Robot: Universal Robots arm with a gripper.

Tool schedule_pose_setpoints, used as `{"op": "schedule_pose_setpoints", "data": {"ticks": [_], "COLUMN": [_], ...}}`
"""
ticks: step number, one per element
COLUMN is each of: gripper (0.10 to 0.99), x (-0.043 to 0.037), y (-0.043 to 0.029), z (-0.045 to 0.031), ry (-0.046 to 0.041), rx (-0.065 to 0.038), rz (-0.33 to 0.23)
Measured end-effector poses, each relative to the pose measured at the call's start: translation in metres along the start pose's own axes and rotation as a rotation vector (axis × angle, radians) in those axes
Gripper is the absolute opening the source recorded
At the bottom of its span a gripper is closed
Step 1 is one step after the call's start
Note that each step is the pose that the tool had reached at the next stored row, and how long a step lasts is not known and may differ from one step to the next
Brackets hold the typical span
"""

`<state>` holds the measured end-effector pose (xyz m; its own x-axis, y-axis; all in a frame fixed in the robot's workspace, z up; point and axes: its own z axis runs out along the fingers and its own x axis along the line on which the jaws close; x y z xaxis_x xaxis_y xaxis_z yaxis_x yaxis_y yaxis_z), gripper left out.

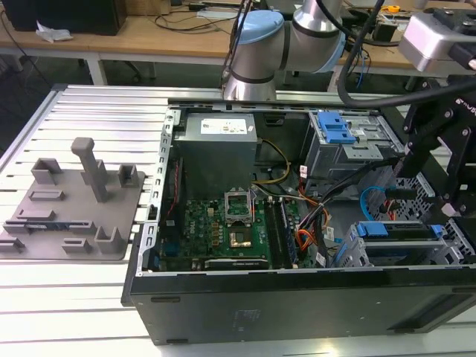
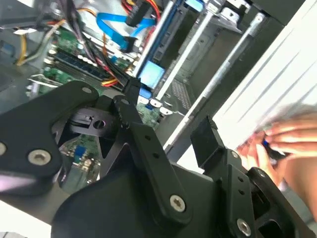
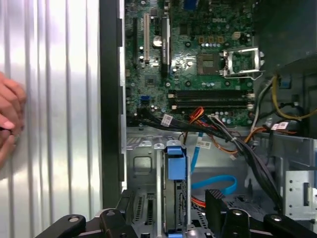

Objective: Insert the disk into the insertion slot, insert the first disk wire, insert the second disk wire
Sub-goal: 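Insert the first disk wire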

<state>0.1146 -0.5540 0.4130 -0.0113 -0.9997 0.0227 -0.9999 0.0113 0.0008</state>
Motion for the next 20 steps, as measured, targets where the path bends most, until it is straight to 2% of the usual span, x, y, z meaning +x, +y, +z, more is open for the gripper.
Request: {"op": "schedule_pose_setpoints", "data": {"ticks": [1, 2, 3, 4, 7, 8, 9, 10, 11, 12, 13, 14, 15, 16, 17, 20], "gripper": [0.682, 0.682, 0.682, 0.682, 0.682, 0.682, 0.682, 0.682, 0.682, 0.682, 0.682, 0.682, 0.682, 0.682, 0.682, 0.682], "x": [-0.0019, -0.0029, -0.0033, -0.0032, -0.0033, -0.0036, -0.0064, -0.0130, -0.0178, -0.0218, -0.0290, -0.0357, -0.0422, -0.0464, -0.0554, -0.0687], "y": [0.0001, 0.0000, 0.0000, 0.0000, 0.0000, 0.0000, 0.0000, 0.0001, 0.0002, 0.0002, 0.0003, 0.0002, -0.0002, -0.0008, -0.0021, -0.0063], "z": [0.0001, 0.0000, -0.0001, 0.0001, 0.0014, 0.0021, 0.0023, 0.0023, 0.0025, 0.0024, 0.0027, 0.0033, 0.0042, 0.0045, 0.0056, 0.0073], "ry": [0.0236, 0.0414, 0.0545, 0.0550, 0.0557, 0.0587, 0.0758, 0.1206, 0.1448, 0.1648, 0.1932, 0.2081, 0.2120, 0.2122, 0.2120, 0.2120], "rx": [0.004, 0.012, 0.028, 0.033, 0.032, 0.032, 0.032, 0.034, 0.035, 0.036, 0.037, 0.038, 0.038, 0.038, 0.038, 0.038], "rz": [0.000, 0.000, 0.003, 0.010, 0.059, 0.065, 0.065, 0.065, 0.064, 0.064, 0.064, 0.063, 0.063, 0.063, 0.063, 0.063]}}
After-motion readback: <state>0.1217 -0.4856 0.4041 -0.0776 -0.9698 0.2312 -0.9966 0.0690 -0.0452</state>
